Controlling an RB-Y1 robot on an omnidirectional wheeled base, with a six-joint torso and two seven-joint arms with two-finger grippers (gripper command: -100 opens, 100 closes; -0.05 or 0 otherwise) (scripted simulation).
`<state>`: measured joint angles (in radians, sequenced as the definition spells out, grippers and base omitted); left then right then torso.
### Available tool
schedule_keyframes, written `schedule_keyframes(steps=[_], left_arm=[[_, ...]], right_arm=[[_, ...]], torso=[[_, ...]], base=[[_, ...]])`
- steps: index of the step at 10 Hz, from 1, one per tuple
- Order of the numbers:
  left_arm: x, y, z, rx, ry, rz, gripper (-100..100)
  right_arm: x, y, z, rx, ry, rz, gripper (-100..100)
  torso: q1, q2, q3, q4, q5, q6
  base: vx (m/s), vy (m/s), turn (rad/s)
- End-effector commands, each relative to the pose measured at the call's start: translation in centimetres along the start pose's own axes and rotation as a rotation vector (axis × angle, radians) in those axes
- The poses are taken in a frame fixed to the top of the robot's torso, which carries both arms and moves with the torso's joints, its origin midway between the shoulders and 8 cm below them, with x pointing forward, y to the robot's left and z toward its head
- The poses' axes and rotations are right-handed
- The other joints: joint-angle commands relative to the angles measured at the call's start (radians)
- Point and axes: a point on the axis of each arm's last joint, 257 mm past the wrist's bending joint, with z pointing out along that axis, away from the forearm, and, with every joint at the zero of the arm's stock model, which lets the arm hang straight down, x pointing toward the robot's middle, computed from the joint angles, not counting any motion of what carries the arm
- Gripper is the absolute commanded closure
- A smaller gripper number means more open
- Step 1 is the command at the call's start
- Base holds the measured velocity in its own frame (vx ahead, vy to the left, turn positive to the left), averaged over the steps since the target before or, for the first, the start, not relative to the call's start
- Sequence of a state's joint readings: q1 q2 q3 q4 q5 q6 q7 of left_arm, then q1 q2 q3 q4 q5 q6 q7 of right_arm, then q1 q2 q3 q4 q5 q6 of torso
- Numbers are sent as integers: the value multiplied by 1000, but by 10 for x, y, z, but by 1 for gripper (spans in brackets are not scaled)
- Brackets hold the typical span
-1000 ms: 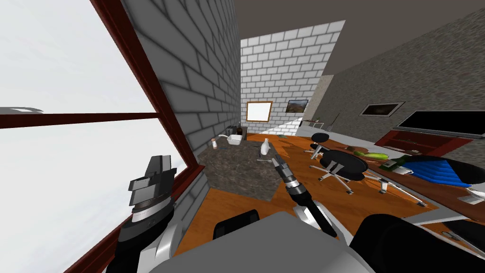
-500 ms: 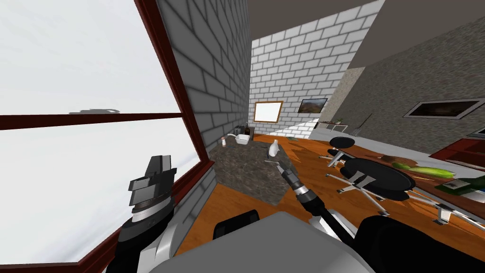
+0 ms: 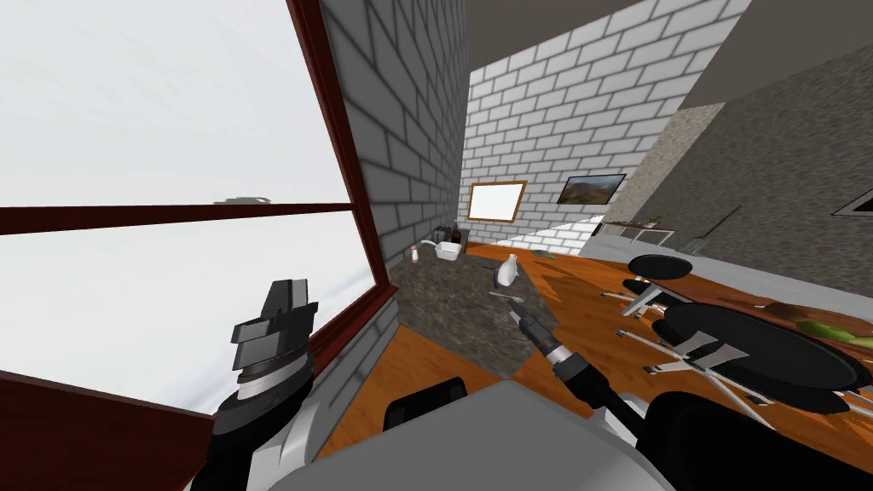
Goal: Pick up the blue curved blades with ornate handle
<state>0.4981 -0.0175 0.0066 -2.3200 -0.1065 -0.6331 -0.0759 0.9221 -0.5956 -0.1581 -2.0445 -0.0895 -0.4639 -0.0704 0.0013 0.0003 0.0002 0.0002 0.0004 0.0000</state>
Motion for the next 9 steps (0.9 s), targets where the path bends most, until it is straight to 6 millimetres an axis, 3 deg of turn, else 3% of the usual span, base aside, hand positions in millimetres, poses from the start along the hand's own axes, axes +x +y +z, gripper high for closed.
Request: schedule_keyframes(steps=[1, 4, 5, 6, 9], left_arm=[[0, 0, 0, 0, 0, 0, 0], [0, 0, 0, 0, 0, 0, 0], [0, 0, 0, 0, 0, 0, 0], [0, 0, 0, 0, 0, 0, 0], [0, 0, 0, 0, 0, 0, 0]], right_arm=[[-4, -10, -10, 42, 20, -13, -100], [-16, -48, -39, 183, 60, -39, -100], [-15, -49, -41, 187, 66, -42, -100], [-22, -65, -54, 251, 85, -54, -100], [-28, -84, -75, 335, 112, -67, -100]], torso=[[0, 0, 0, 0, 0, 0], [-1, -1, 0, 0, 0, 0], [-1, -1, -1, 0, 0, 0], [-1, -1, -1, 0, 0, 1], [-1, -2, -1, 0, 0, 0]], base=[[8, 26, 131], [25, 31, 202], [28, 20, 106], [36, 33, 205], [36, 18, 154]])
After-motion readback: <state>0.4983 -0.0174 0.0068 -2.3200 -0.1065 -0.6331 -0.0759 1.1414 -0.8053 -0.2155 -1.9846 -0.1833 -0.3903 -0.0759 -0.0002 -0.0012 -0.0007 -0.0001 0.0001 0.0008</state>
